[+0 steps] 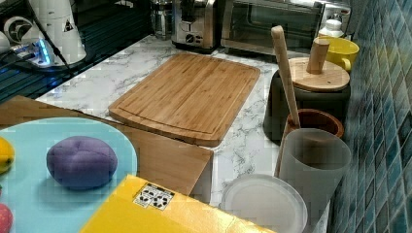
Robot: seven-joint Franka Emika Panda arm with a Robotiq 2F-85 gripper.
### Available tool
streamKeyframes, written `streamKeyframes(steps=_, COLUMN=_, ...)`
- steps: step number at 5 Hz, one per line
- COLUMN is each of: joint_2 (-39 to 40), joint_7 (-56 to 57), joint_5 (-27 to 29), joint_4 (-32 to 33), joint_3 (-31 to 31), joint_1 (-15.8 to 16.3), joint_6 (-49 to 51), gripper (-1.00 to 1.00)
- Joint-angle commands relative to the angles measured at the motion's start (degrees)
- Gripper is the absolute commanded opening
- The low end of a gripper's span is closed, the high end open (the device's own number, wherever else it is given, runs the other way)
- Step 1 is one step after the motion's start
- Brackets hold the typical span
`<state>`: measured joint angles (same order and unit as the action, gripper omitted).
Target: Turn on the toaster.
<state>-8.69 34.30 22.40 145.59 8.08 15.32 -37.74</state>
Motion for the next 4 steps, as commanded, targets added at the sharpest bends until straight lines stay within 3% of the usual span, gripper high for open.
streamKeyframes(steps=1, joint_2=13.7, joint_7=-6.3, joint_5=2.3, joint_4=6.2, joint_3=3.8, joint_1=3.7, joint_6=-8.4, gripper=-1.00)
streamKeyframes(steps=3, joint_2=13.7, joint_7=-6.4, joint_5=2.1, joint_4=6.2, joint_3=5.1, joint_1=2.4, joint_6=-8.5, gripper=-1.00)
streamKeyframes(steps=4, joint_2=13.7, joint_7=-6.3, joint_5=2.2, joint_4=6.2, joint_3=4.2, joint_1=3.3, joint_6=-8.5, gripper=-1.00)
